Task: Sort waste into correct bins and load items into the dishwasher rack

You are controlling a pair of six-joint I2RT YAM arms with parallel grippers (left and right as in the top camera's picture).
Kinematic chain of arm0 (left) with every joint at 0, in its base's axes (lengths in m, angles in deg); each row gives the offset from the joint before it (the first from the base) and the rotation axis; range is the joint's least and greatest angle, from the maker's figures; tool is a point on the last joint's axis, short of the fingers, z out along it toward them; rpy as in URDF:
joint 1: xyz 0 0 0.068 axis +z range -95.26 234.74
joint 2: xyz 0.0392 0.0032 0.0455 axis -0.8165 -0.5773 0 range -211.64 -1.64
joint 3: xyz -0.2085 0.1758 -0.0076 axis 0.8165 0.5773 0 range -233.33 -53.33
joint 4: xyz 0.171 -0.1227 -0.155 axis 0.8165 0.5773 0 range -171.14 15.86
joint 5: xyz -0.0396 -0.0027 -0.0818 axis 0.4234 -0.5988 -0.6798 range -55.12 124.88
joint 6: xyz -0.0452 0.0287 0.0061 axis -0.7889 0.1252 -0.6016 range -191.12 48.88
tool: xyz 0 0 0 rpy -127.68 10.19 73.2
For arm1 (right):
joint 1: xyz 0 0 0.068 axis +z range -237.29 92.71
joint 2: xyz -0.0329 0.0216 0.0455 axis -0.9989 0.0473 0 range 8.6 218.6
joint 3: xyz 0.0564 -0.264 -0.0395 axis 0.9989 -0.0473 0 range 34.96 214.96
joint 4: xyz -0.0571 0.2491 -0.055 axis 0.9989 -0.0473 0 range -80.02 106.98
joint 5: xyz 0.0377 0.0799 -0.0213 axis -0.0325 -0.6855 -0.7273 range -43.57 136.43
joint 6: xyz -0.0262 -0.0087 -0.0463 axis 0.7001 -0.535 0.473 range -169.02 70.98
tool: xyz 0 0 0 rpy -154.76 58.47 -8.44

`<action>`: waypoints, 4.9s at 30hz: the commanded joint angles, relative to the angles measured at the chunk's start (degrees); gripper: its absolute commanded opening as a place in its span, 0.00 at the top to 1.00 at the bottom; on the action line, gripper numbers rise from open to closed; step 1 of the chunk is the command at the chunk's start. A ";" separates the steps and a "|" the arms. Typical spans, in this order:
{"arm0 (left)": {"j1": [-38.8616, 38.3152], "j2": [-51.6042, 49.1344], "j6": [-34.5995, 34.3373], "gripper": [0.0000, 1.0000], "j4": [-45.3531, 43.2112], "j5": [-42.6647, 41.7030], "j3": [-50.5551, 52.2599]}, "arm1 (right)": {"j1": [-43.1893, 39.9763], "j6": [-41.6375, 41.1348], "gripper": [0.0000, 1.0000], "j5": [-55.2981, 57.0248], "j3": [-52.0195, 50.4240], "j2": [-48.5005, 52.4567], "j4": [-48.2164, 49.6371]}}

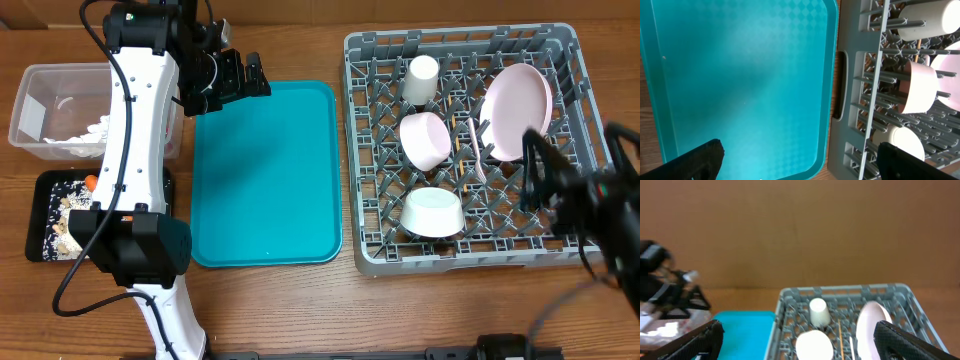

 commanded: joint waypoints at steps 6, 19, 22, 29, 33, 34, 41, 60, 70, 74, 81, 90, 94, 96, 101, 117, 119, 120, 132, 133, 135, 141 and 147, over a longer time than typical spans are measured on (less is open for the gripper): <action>-0.74 1.84 0.46 0.00 -0.11 0.02 -1.16 | 1.55 0.00 0.00 -0.13 0.61 -8.46 -1.57; -0.74 1.84 0.46 0.00 -0.11 0.02 -1.16 | 1.55 -0.68 0.00 -1.01 -4.15 -20.41 -4.72; -0.74 1.84 0.46 0.00 -0.11 0.02 -1.16 | 1.55 -0.66 0.00 -0.98 -6.58 -22.97 -4.59; -0.74 1.84 0.46 0.00 -0.11 0.02 -1.16 | 1.55 -0.70 0.00 -1.86 -15.02 -29.31 -1.31; -0.74 1.84 0.46 0.00 -0.11 0.02 -1.16 | 1.55 -0.79 0.00 -2.08 -20.65 -32.48 2.16; -0.74 1.84 0.46 0.00 -0.11 0.02 -1.16 | 1.55 -1.60 0.00 -2.03 -22.40 -33.33 3.28; -0.74 1.84 0.46 0.00 -0.11 0.02 -1.18 | 1.53 -1.77 0.00 -4.04 -35.32 -41.31 13.81; -0.74 1.84 0.46 0.00 -0.11 0.02 -1.16 | 0.42 -3.21 0.00 -5.25 -71.23 -46.99 54.12; -0.74 1.84 0.46 0.00 -0.11 0.02 -1.16 | 0.42 -3.23 0.00 -4.33 -85.55 -46.99 70.62; -0.74 1.84 0.46 0.00 -0.11 0.02 -1.16 | 0.42 -3.26 0.00 -3.39 -88.59 -46.99 73.22; -0.74 1.84 0.46 0.00 -0.11 0.02 -1.16 | 0.42 -3.23 0.00 -2.14 -91.82 -46.99 75.43; -0.74 1.84 0.46 0.00 -0.11 0.02 -1.16 | 0.42 -1.68 0.00 -2.36 -91.82 -46.99 63.73; -0.74 1.84 0.46 0.00 -0.11 0.02 -1.16 | 0.42 5.18 0.00 -4.66 -91.82 -46.99 58.60; -0.74 1.84 0.46 0.00 -0.11 0.02 -1.16 | 0.42 7.76 0.00 -4.81 -91.82 -46.99 56.50; -0.74 1.84 0.46 0.00 -0.11 0.02 -1.16 | 0.42 9.94 0.00 -2.84 -91.82 -46.99 55.45; -0.74 1.84 0.46 0.00 -0.11 0.02 -1.16 | 0.35 5.81 0.00 0.81 -91.82 -46.99 55.06; -0.74 1.84 0.46 0.00 -0.11 0.02 -1.16 | 0.35 5.81 0.00 0.81 -91.82 -46.99 55.06; -0.74 1.84 0.46 0.00 -0.11 0.02 -1.16 | 0.35 5.81 0.00 0.81 -91.82 -46.99 55.06; -0.74 1.84 0.46 0.00 -0.11 0.02 -1.16 | 0.37 5.81 0.00 0.81 -91.80 -46.99 55.06; -0.74 1.84 0.46 0.00 -0.11 0.02 -1.16 | 0.37 5.81 0.00 0.81 -91.80 -46.99 55.06; -0.74 1.84 0.46 0.00 -0.11 0.02 -1.18 | 0.37 5.81 0.00 0.81 -91.80 -46.99 55.06; -0.61 1.70 0.46 0.00 -0.13 0.55 -1.14 | 0.37 5.81 0.00 0.81 -91.80 -46.99 55.06; -1.60 6.21 0.48 0.00 -0.11 6.45 -1.14 | 0.37 5.81 0.00 0.81 -91.80 -46.99 55.06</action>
